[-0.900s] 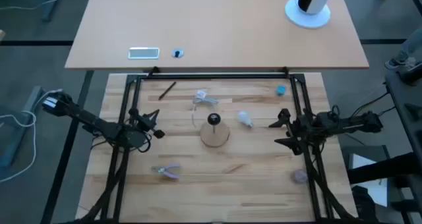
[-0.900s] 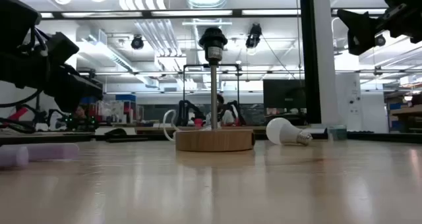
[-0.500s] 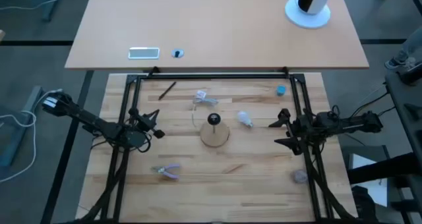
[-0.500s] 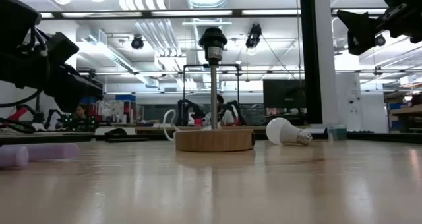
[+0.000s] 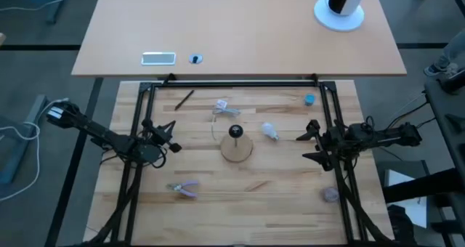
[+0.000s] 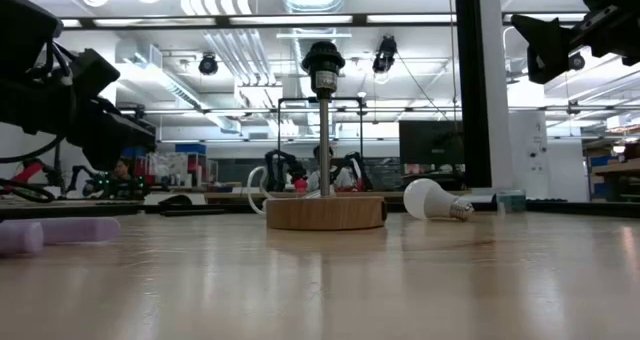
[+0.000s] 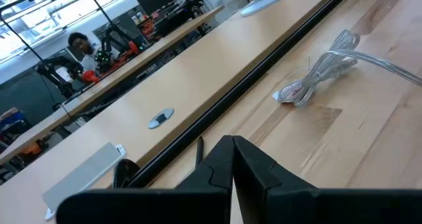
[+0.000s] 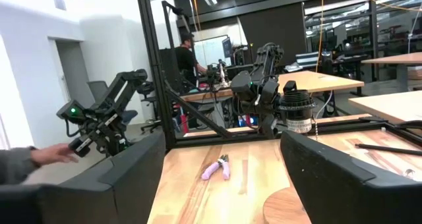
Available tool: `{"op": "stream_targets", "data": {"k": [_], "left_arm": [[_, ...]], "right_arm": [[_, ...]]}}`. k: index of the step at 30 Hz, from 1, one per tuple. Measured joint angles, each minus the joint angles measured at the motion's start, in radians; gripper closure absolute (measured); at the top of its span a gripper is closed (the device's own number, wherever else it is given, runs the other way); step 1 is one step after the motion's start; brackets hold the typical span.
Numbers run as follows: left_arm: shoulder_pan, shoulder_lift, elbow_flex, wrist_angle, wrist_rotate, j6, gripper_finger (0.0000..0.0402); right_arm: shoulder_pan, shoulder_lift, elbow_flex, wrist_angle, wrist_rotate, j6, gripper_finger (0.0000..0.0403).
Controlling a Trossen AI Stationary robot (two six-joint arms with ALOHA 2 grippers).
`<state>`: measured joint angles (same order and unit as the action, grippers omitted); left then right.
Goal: Screw lightbulb
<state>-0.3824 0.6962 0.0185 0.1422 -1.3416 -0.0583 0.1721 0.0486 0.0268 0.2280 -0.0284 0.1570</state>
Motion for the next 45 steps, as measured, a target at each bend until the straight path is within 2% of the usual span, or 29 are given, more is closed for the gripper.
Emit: {"op": "stream_targets", "data": {"k": [4, 9, 11, 15, 19, 23, 26, 30, 33, 39, 45], "left_arm": [[0.0, 0.0, 0.0, 0.0, 0.0, 0.0, 0.0401], [0.0, 0.0, 0.0, 0.0, 0.0, 0.0, 0.0401], [0.001, 0.0, -0.002, 0.039, 0.006, -0.051, 0.0401], [0.003, 0.0, -0.001, 0.309, 0.102, -0.332, 0.0401], [0.003, 0.003, -0.001, 0.463, 0.272, -0.387, 0.0401], [0.003, 0.028, 0.021, 0.614, 0.441, -0.269, 0.0401], [0.003, 0.056, 0.082, 0.669, 0.514, -0.154, 0.0401], [0.003, 0.093, 0.176, 0.652, 0.52, -0.096, 0.0401], [0.006, 0.137, 0.247, 0.646, 0.485, -0.015, 0.0401], [0.006, 0.255, 0.359, 0.644, 0.468, 0.115, 0.0402], [0.008, 0.384, 0.433, 0.618, 0.432, 0.207, 0.0402]], "right_arm": [[0.0, 0.0, 0.0, 0.0, 0.0, -0.002, 0.0107], [0.0, 0.0, -0.002, -0.026, 0.002, -0.278, 0.0097], [0.0, 0.0, -0.002, -0.026, 0.003, -0.36, 0.0094], [0.0, 0.0, -0.002, -0.03, 0.003, -0.418, 0.0093], [0.0, 0.0, -0.002, -0.032, 0.003, -0.389, 0.0099], [0.0, 0.0, -0.002, -0.006, 0.003, -0.375, 0.0105], [0.0, 0.0, -0.001, 0.047, 0.004, -0.375, 0.0103], [-0.002, -0.001, 0.0, 0.121, 0.071, -0.328, 0.0096], [-0.002, 0.0, 0.004, 0.127, 0.179, -0.255, 0.0092], [-0.002, 0.025, 0.063, -0.015, 0.41, -0.085, 0.0098], [-0.003, 0.109, 0.192, -0.201, 0.449, 0.038, 0.0105]]}}
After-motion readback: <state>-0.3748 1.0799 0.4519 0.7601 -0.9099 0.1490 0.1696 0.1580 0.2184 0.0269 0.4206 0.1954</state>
